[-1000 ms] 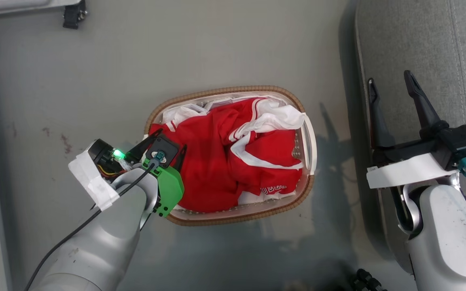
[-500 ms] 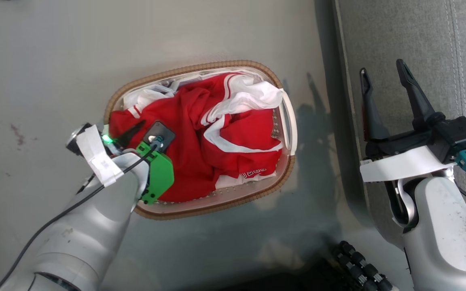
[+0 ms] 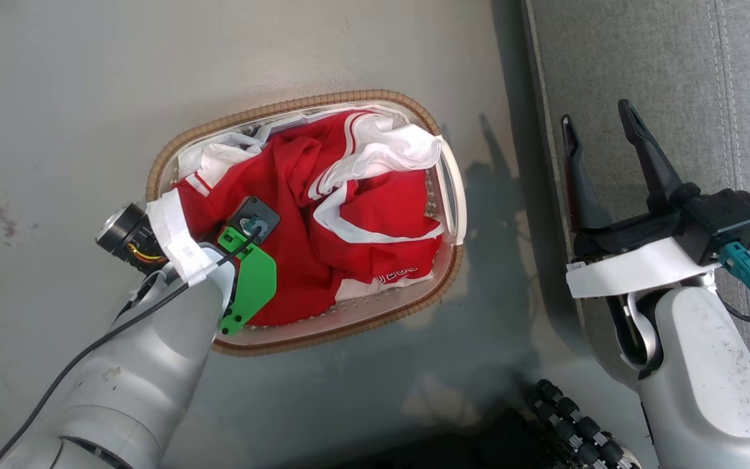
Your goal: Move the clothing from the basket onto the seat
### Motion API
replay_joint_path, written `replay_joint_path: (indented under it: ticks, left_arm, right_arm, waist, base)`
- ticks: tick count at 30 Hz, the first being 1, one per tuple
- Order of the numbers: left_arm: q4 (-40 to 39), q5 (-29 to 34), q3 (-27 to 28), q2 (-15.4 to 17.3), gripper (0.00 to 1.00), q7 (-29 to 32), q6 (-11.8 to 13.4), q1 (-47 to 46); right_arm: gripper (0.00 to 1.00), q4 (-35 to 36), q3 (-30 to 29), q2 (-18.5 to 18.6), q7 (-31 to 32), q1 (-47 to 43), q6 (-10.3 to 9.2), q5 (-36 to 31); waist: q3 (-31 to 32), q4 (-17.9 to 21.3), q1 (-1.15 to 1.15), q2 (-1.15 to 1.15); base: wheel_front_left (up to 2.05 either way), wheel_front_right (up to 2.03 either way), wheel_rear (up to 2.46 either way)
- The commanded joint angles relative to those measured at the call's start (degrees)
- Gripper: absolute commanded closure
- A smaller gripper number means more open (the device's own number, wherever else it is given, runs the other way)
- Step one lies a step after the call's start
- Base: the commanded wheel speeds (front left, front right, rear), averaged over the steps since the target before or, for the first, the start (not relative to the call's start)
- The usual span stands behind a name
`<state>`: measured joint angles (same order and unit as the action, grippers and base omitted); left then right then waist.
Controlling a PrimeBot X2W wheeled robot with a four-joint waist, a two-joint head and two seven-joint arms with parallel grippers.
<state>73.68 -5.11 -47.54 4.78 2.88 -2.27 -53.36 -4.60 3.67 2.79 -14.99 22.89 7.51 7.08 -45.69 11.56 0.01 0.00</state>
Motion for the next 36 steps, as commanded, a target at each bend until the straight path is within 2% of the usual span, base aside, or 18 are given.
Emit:
replay_joint_path:
  ticks: [1, 6, 13, 24, 32, 36]
  left_arm:
    - [0.1, -0.2, -0.2, 0.1, 1.00, -0.3, 0.4, 0.8]
    - [0.0, -1.1, -0.2, -0.5, 1.00, -2.1, -0.1, 1.6]
    - [-1.2, -2.7, -0.2, -1.2, 1.00, -7.7, -0.7, 2.9]
    - [-4.7, -5.4, -0.3, -1.7, 1.00, -16.5, -2.5, 6.0]
    - [-10.8, -6.6, -0.8, -1.6, 1.00, -18.2, -3.8, 6.7]
    - [-16.0, -5.8, -1.5, 0.0, 1.00, -18.2, -4.4, 4.9]
  right_arm:
    - [0.00, -0.3, 0.0, 0.2, -0.3, 0.0, -0.04, 0.3]
    - [0.00, -1.2, -0.3, 0.2, -0.3, -0.4, -0.04, 0.4]
    - [0.00, -2.8, -1.8, 0.2, -0.3, -1.6, -0.04, -0.2]
    - [0.00, -5.1, -3.7, 0.2, -0.3, -6.6, -0.04, -3.6]
    - [0.00, -6.5, -4.2, 0.2, -0.3, -11.4, -0.05, -5.2]
    - [0.00, -7.1, -3.3, 0.2, -0.3, -13.6, -0.05, -5.6]
  waist:
    - [0.3, 0.0, -0.01, 0.00]
    - [1.9, -0.3, -0.01, 0.00]
    - [6.7, -2.1, -0.01, 0.00]
    - [19.6, -6.5, -0.01, 0.00]
    - [30.0, -9.4, -0.01, 0.00]
    - [34.5, -9.8, -0.01, 0.00]
  base:
    - [0.00, 0.00, 0.00]
    - [0.00, 0.00, 0.00]
    - [0.00, 0.00, 0.00]
    - [0.00, 0.00, 0.00]
    - [0.00, 0.00, 0.00]
    - [0.00, 0.00, 0.00]
